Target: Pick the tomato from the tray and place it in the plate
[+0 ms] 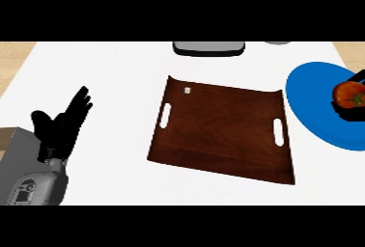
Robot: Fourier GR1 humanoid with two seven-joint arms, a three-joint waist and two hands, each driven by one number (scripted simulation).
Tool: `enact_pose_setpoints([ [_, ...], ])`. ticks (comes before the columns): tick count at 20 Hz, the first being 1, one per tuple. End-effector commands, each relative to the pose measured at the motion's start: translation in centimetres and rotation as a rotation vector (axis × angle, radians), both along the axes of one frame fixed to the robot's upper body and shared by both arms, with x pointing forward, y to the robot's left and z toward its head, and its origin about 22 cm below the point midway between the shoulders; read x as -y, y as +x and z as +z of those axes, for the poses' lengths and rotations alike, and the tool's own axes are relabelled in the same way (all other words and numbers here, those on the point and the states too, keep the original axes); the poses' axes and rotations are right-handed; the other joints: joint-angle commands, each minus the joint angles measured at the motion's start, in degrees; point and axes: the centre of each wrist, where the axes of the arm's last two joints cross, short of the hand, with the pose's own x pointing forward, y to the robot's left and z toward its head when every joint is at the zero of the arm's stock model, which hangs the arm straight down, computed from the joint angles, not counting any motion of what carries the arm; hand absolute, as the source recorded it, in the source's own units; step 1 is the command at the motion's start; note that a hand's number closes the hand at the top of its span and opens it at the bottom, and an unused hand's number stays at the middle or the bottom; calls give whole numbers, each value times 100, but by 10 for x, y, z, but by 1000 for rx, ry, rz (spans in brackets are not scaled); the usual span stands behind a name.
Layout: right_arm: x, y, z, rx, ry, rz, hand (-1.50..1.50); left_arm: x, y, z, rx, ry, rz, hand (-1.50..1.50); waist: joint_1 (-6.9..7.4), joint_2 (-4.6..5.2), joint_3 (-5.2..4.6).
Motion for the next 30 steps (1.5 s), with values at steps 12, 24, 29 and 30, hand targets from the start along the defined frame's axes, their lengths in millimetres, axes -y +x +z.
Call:
enact_pose_setpoints([
  [12, 55, 8, -7, -47, 110, 185, -150, -2, 10, 8, 7, 1, -28, 0, 63, 30, 10],
  [24, 50, 19, 8, 114, 647, 336, -150, -17, 3, 14, -14, 1, 16, 0, -137, -71, -13],
  [29, 91, -6, 22, -16, 796, 396, -150, 5, -2, 2, -3, -12, 6, 0, -99, -45, -7],
  [30, 94, -7, 27, -18, 797, 393, -150, -2, -9, -2, -2, 11, -2, 0, -59, -34, -5],
])
